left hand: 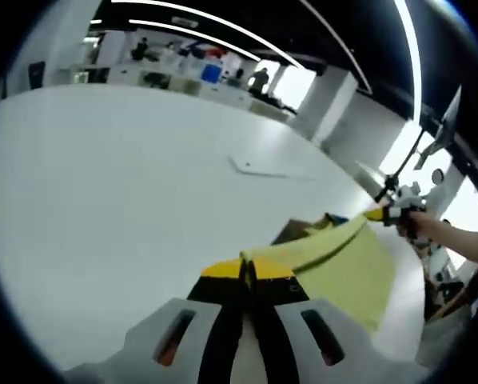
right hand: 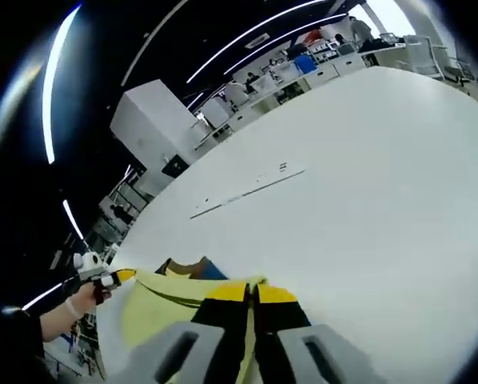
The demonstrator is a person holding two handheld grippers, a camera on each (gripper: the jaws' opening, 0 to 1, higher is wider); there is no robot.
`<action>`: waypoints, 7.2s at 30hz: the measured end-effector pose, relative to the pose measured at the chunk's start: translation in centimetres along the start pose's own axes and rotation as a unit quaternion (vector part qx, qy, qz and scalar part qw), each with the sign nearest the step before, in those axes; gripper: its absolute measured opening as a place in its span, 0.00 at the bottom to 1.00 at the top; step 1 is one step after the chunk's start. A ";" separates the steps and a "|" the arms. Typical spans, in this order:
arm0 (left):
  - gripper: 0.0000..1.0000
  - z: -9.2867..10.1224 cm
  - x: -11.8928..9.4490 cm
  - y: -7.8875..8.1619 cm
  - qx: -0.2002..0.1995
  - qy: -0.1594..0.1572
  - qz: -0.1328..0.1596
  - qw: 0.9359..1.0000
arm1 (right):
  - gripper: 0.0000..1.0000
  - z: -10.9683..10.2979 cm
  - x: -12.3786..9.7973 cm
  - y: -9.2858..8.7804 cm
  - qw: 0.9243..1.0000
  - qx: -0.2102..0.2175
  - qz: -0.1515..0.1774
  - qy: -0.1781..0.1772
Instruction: Fold the garment on the visible template until the final outline fits inside the template.
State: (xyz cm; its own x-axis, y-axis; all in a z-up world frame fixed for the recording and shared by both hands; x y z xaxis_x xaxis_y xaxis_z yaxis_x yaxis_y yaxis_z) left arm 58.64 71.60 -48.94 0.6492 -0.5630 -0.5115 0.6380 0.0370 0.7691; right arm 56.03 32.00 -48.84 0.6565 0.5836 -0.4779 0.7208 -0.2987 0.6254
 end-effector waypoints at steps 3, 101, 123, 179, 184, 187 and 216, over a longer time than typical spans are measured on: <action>0.00 -0.2 0.1 -0.3 -0.003 0.005 -0.002 1.000 | 0.00 0.6 0.2 -0.2 1.000 0.001 -0.003 -0.003; 0.00 1.1 0.3 1.3 0.466 -0.025 -0.078 0.881 | 0.00 0.2 0.7 2.0 0.873 -0.466 -0.142 0.000; 0.00 -1.6 3.7 1.7 0.273 0.004 -0.101 0.957 | 0.00 0.7 1.8 2.5 0.958 -0.271 -0.086 -0.031; 0.49 4.8 -6.4 -0.6 0.232 -0.069 -0.034 0.970 | 0.52 -4.5 -6.3 -0.4 0.946 -0.321 -0.043 0.018; 0.46 5.0 -7.9 -2.1 0.214 -0.070 -0.028 0.974 | 0.50 -5.2 -7.1 -1.9 0.945 -0.323 -0.045 0.024; 0.45 5.0 -8.6 -3.2 0.202 -0.068 -0.028 0.977 | 0.49 -5.1 -7.4 -2.6 0.946 -0.320 -0.047 0.026; 0.23 6.6 -10.4 -10.3 0.162 -0.075 -0.068 0.982 | 0.37 -4.4 -12.1 -9.3 0.959 -0.281 -0.047 0.010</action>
State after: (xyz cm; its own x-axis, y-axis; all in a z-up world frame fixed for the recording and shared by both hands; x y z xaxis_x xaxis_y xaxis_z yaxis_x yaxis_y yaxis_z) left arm 42.59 71.63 -49.08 0.4839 -0.6601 -0.5746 0.5338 -0.2977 0.7915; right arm 40.45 31.02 -46.18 0.5860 0.6036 -0.5406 0.5403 0.2062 0.8158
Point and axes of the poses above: the point that each gripper's makers call its tool centre point, and the gripper's own axes: x roughly forward along the fingers, z roughly to its right, y roughly out of its top, the point moved 4 cm from there along -x, roughly backward along the fingers, and after that the axes turned 3 degrees about y, right-handed, at the moved point
